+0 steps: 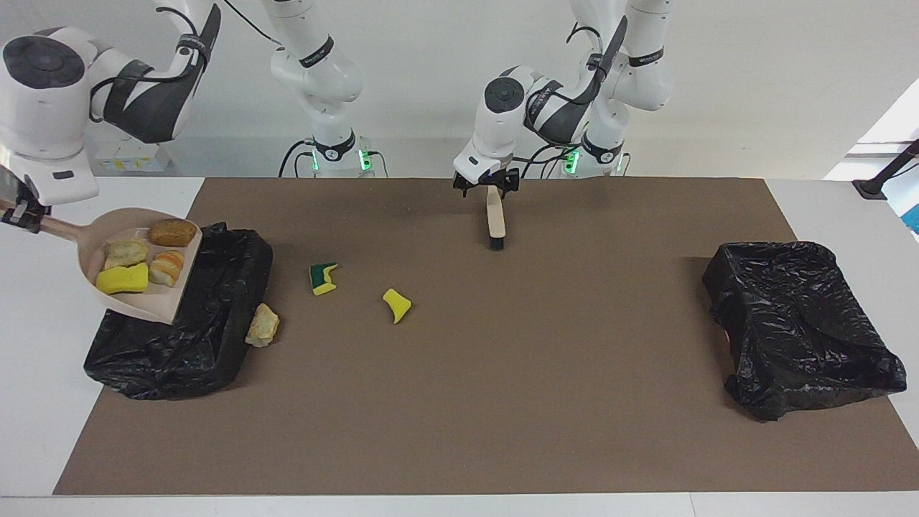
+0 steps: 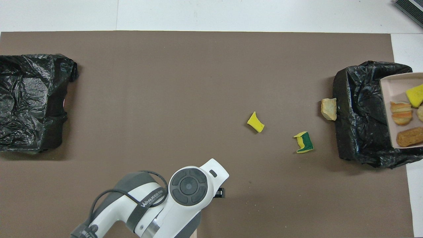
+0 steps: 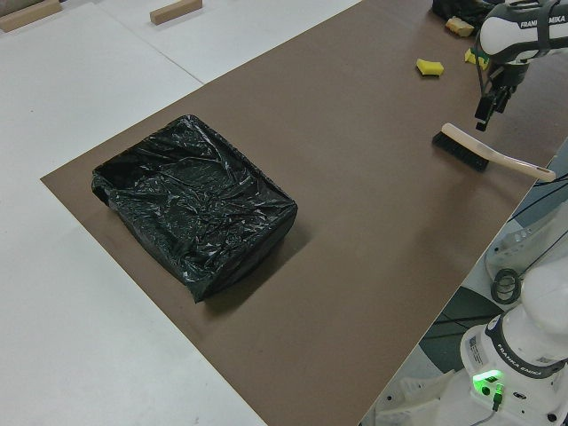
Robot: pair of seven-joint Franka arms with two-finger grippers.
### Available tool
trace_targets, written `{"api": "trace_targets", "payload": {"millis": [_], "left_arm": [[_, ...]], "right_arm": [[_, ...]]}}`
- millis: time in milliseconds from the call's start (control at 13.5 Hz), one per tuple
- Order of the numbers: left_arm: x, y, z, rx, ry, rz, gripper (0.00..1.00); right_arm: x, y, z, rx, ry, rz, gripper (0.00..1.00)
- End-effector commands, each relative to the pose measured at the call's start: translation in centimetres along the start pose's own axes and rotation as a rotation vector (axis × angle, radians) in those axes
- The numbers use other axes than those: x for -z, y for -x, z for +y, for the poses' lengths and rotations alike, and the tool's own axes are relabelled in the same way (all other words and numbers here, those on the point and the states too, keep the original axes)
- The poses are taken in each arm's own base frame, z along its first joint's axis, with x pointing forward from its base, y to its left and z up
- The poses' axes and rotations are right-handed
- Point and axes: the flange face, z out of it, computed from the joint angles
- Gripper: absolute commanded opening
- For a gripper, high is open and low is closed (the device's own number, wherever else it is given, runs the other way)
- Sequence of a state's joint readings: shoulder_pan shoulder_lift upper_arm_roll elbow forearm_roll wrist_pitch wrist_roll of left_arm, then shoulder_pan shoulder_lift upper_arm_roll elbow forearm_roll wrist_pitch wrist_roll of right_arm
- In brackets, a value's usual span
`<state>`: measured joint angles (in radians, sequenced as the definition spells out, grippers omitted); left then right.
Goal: Sweep and dump trash in bin
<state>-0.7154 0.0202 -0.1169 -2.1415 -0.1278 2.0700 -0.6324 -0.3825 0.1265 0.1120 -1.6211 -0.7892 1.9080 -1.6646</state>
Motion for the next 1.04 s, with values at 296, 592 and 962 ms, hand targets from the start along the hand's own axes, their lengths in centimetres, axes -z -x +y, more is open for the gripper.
{"api": "trace_targets", "payload": {"millis": [296, 592, 962], "left_arm": [[5.2, -12.5, -7.5, -0.083, -0.072, 0.139, 1.0], [12.6, -15.7, -15.8, -0.049, -0.062, 0.182, 1.0], [21.3, -14.4, -24.0, -0.166, -0.08, 0.111, 1.0]], "right_arm": [[1.4, -0.9, 0.1, -0.026, 0.013, -0.114, 0.0], [1.5, -1.2, 0.1, -0.01, 0.039, -0.116, 0.0], [1.1, -0.3, -0.5, -0.022, 0.029, -0.096, 0.0]]}}
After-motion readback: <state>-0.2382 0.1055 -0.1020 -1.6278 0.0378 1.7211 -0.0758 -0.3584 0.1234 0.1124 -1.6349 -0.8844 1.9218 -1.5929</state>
